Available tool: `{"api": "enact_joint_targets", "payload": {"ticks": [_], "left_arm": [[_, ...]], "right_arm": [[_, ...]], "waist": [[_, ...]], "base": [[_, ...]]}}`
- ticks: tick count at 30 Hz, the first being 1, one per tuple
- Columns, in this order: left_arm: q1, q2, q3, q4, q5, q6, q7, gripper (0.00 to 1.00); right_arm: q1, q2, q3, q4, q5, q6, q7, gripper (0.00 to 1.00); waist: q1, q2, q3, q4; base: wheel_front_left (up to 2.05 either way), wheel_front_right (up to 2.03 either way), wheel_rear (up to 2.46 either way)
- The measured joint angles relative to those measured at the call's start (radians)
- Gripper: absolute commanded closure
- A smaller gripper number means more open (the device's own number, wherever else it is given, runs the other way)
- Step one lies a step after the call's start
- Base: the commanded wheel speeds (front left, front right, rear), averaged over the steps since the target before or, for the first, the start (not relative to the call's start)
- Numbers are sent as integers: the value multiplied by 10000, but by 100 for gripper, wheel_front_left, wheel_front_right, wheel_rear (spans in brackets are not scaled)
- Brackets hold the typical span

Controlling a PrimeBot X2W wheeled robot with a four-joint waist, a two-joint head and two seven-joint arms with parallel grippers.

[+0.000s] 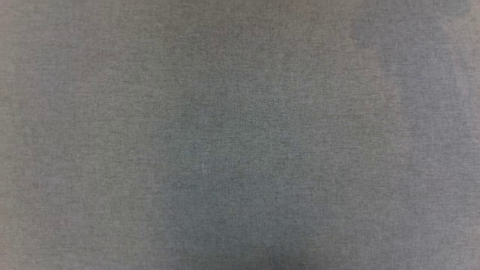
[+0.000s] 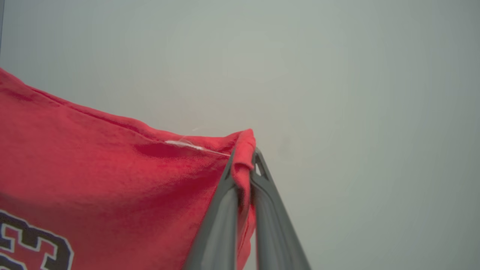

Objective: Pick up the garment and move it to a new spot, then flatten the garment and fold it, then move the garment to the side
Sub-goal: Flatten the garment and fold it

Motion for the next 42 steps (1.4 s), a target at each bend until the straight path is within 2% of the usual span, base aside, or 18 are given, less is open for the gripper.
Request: {"api": "enact_joint_targets", "payload": {"ticks": [6, 13, 21, 28, 36, 42], "left_arm": [[-639, 42, -447, 767, -291, -2, -316, 100], [-291, 236, -1221, 1478, -742, -2, -859, 100], [1630, 311, -1695, 1871, -1237, -2, -1475, 100], [4103, 487, -1829, 1471, -1436, 50, -1670, 100], [7975, 922, -1850, -232, -1912, 826, -1755, 100], [10947, 1363, -1996, -1701, -2385, 1701, -1710, 100]], "right_arm": [[-935, 178, 610, 1183, 52, 0, -571, 100], [-943, 368, 1624, 2305, 437, 2, -1271, 100], [606, 612, 2771, 3179, 1223, 2, -2224, 100], [2387, 531, 3760, 3227, 1850, 2, -2732, 100], [5106, -46, 4970, 2366, 2633, 2, -2949, 100], [7338, -589, 5386, 1597, 3154, 2, -2964, 100]], "waist": [[0, 0, 391, -68], [0, 0, 641, -14], [-1, 0, 270, 111], [-1, 0, -494, 168], [-3, 0, -1826, 246], [-3, 0, -2840, 307]], "base": [[0, 0, 0], [0, 0, 0], [0, 0, 0], [0, 0, 0], [0, 0, 0], [0, 0, 0]]}}
